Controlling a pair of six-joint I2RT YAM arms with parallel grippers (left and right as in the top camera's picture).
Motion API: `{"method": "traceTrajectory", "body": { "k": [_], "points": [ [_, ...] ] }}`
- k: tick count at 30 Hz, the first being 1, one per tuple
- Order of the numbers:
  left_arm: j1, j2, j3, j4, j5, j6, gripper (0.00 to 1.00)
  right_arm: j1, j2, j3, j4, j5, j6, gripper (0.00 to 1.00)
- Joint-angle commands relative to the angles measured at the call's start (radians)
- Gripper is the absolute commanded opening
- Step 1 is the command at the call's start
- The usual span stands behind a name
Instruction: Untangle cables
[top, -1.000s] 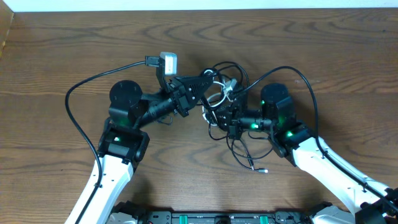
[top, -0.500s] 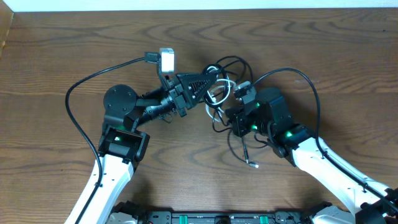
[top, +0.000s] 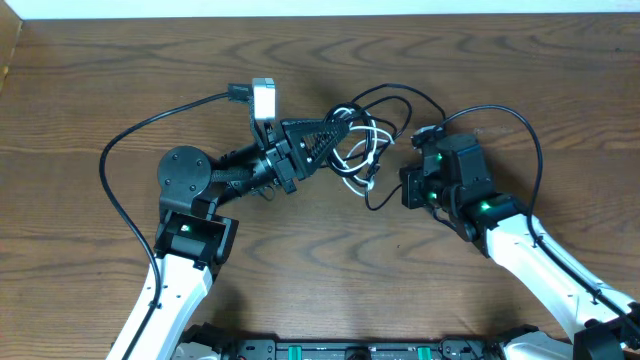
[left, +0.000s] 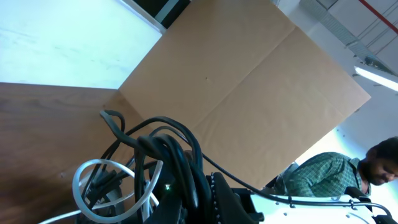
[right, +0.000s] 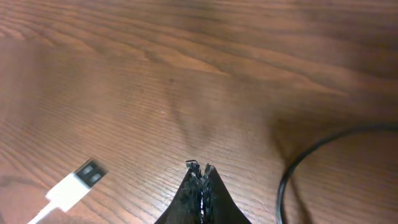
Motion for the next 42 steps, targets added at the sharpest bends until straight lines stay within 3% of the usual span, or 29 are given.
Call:
{"method": "traceTrajectory", "body": {
  "k": [1,4,10,15,20,26,31,38,39,42],
  "points": [
    [-0.001,-0.018,0.014,0.015,0.015,0.033,0.08,-0.007,-0.003,0.004,-0.004,-0.006,0.023,0.01],
    [-0.001,-0.018,0.014,0.015,0.015,0.082,0.07,-0.007,-0.003,0.004,0.002,-0.072,-0.001,0.01],
    [-0.001,-0.018,0.014,-0.016,0.012,0.225,0.08,-0.005,-0.003,0.004,0.064,-0.389,-0.213,0.01],
    [0.01,-0.017,0.014,-0.139,0.004,0.371,0.08,-0.005,-0.003,0.004,0.105,-0.605,-0.307,0.01],
    [0.048,-0.012,0.014,-0.219,0.003,0.372,0.08,-0.008,-0.003,0.004,0.154,-0.701,-0.317,0.01],
    [0.1,-0.011,0.014,-0.386,-0.013,0.469,0.07,-0.01,-0.003,0.004,0.201,-0.78,-0.315,0.01],
    [0.115,-0.011,0.014,-0.594,-0.205,0.483,0.08,-0.018,-0.003,0.004,0.207,-0.779,-0.293,0.01],
    [0.115,0.026,0.013,-0.893,-0.586,0.501,0.08,-0.03,-0.003,0.004,0.206,-0.738,-0.256,0.01],
    [0.115,0.037,0.013,-0.924,-0.628,0.501,0.1,-0.03,-0.003,0.004,0.206,-0.738,-0.256,0.01],
    [0.115,0.071,0.012,-0.983,-0.697,0.501,0.3,-0.03,-0.003,0.004,0.205,-0.738,-0.256,0.01]
  ]
}}
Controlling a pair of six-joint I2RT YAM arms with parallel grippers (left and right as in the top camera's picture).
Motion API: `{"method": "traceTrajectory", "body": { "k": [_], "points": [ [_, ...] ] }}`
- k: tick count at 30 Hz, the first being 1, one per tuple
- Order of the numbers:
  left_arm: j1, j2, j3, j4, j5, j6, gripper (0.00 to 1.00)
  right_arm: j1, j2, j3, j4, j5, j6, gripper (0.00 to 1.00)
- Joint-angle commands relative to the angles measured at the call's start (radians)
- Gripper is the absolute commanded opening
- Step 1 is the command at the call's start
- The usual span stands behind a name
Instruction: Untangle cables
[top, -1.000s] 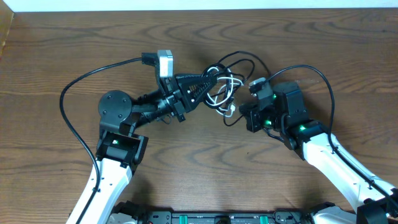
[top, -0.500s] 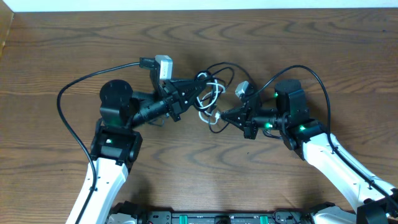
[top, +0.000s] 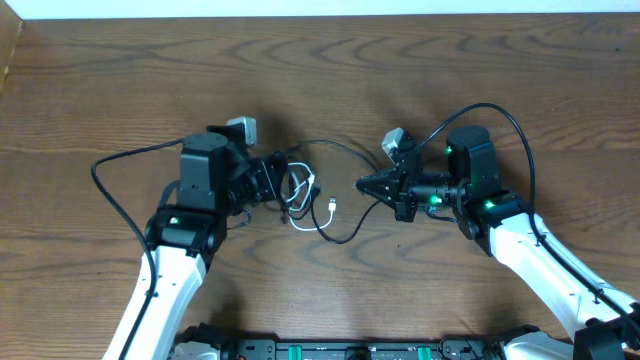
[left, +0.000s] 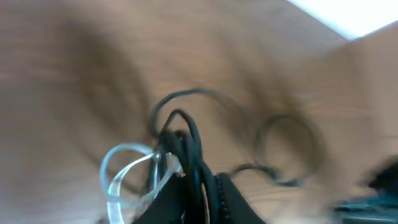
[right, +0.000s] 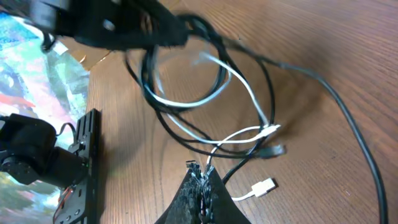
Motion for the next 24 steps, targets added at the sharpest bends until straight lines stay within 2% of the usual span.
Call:
{"method": "traceTrajectory", "body": {
  "k": [1,2,5,9,12,14,20,24],
  "points": [
    [0.006,0.049,0.011,-0.048,-0.182,0.022,0.41,-0.004,-0.003,0.004,-0.001,-0.001,0.014,0.01],
    [0.006,0.062,0.011,-0.053,-0.182,0.021,0.5,-0.004,-0.003,0.004,-0.001,-0.001,0.014,0.01],
    [0.006,0.098,0.011,-0.055,-0.182,0.021,0.68,-0.004,-0.003,0.004,0.0,-0.001,0.014,0.01],
    [0.006,0.106,0.011,-0.054,-0.185,0.022,0.84,-0.004,-0.003,0.004,-0.003,-0.001,0.014,0.01],
    [0.006,0.095,0.011,-0.063,-0.258,0.021,0.86,-0.004,-0.003,0.004,-0.004,0.0,0.014,0.01],
    [0.006,0.052,0.011,-0.096,-0.388,0.021,0.86,-0.004,-0.003,0.004,-0.004,0.003,0.014,0.01],
    [0.006,-0.031,0.011,-0.18,-0.594,0.008,0.87,-0.004,-0.003,0.004,-0.008,0.019,0.014,0.01],
    [0.006,-0.052,0.011,-0.226,-0.581,-0.049,0.87,-0.004,-0.003,0.004,-0.008,0.022,0.014,0.01]
  ]
}}
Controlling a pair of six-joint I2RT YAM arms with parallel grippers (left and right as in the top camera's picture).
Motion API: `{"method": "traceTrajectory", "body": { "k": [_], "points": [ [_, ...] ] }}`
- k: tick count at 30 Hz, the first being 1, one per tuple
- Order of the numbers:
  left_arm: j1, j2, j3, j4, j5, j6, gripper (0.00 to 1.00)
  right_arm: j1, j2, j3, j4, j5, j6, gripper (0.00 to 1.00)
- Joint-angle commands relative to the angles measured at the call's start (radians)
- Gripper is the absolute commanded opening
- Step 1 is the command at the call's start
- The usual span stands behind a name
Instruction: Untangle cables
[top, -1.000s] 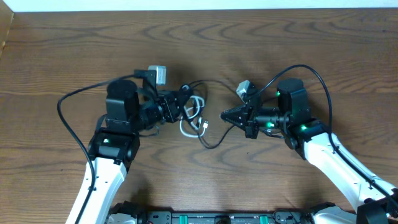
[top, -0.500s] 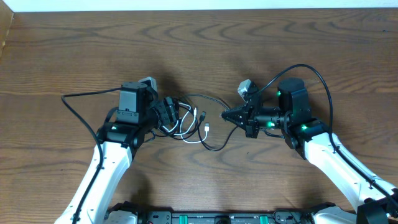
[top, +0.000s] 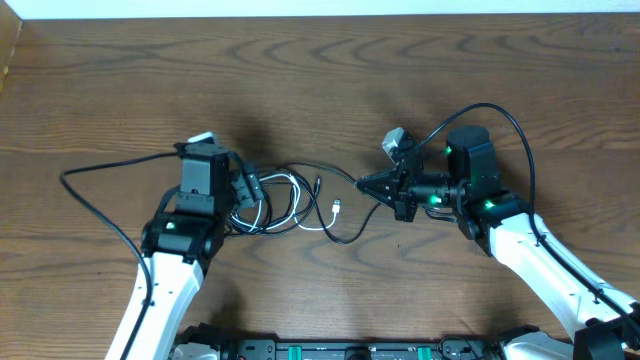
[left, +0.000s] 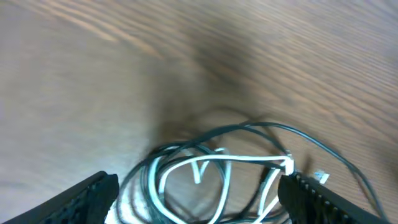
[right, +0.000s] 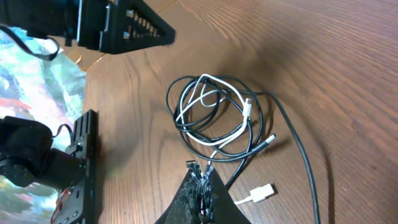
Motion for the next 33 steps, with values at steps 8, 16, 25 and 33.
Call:
{"method": "traceTrajectory", "body": {
  "k": [8,16,25,33],
  "points": [
    [0.003,0.017,0.011,-0.108,0.164,-0.059,0.87,-0.004,-0.003,0.004,-0.002,0.007,0.006,0.01],
    [0.003,0.085,0.009,-0.117,0.237,-0.058,0.87,-0.004,-0.003,0.004,-0.006,0.009,0.006,0.01],
    [0.003,0.174,0.009,-0.125,0.116,-0.391,0.87,-0.004,-0.003,0.004,-0.011,0.028,0.006,0.01],
    [0.003,0.278,0.009,-0.082,0.099,-0.628,0.87,-0.003,-0.003,0.004,-0.023,0.039,0.006,0.01]
  ]
}}
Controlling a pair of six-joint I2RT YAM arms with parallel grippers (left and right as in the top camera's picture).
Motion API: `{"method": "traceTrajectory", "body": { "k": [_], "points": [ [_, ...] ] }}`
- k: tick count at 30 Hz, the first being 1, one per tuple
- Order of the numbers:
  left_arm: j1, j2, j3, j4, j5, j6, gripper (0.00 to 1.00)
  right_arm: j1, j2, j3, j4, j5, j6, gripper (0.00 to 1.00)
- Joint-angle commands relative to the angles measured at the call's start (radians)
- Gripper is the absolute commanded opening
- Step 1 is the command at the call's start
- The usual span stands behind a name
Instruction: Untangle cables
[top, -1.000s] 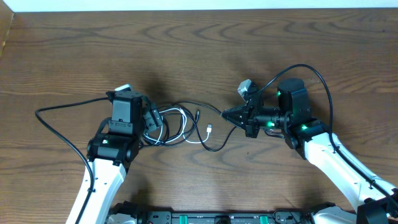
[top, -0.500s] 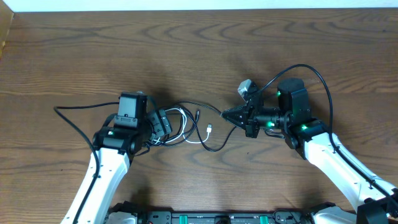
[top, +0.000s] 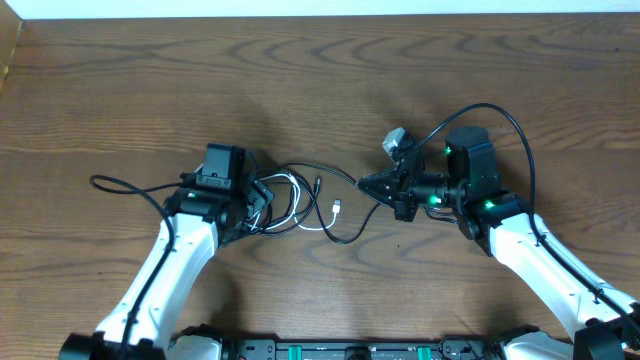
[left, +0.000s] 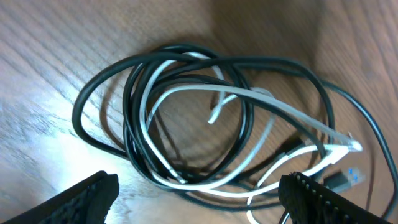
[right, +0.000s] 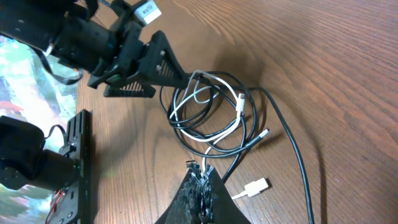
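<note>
A tangled coil of black and white cables (top: 287, 199) lies on the wooden table (top: 330, 80), left of centre. My left gripper (top: 256, 205) is open and low over the coil's left side, one fingertip on each side of the loops (left: 186, 124). My right gripper (top: 364, 184) lies level to the right of the coil and points at it. In the right wrist view its fingers (right: 202, 186) are shut, with the white cable (right: 219, 142) running into the tips. The white USB plug (right: 256, 185) rests beside them. A black strand (right: 292, 149) trails off to the right.
The left arm's own black lead (top: 125, 186) loops over the table at the far left, and the right arm's lead (top: 505, 118) arcs behind it. A black rail with green lights (top: 330, 350) runs along the front edge.
My left gripper, still open, has turned and come closer down over the coil, which now fills its view. The coil and my right arm have not moved.
At first my left gripper held the bundle up at mid-table while the shut right gripper pointed down beside it. Then the left was further left with the bundle, strands reaching the right's tips. Later the coil lay on the table under the open left gripper, now closer.
</note>
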Motion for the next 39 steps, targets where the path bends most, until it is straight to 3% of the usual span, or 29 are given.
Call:
{"method": "traceTrajectory", "body": {
  "k": [1,11,22,26,39],
  "points": [
    [0.003,0.055,0.009,0.022,-0.027,-0.142,0.87,-0.003,-0.003,0.004,-0.004,0.008,0.006,0.01],
    [0.002,0.166,0.009,0.002,0.009,-0.142,0.79,-0.003,-0.003,0.004,-0.006,0.016,0.006,0.01],
    [0.002,0.172,0.005,-0.044,0.018,-0.142,0.75,-0.003,-0.003,0.004,-0.008,0.016,0.006,0.01],
    [0.002,0.172,-0.011,-0.043,0.01,-0.183,0.7,-0.003,-0.003,0.004,-0.009,0.016,0.006,0.01],
    [0.002,0.172,-0.031,-0.016,-0.06,-0.201,0.69,-0.003,-0.003,0.004,-0.009,0.016,0.006,0.01]
  ]
}}
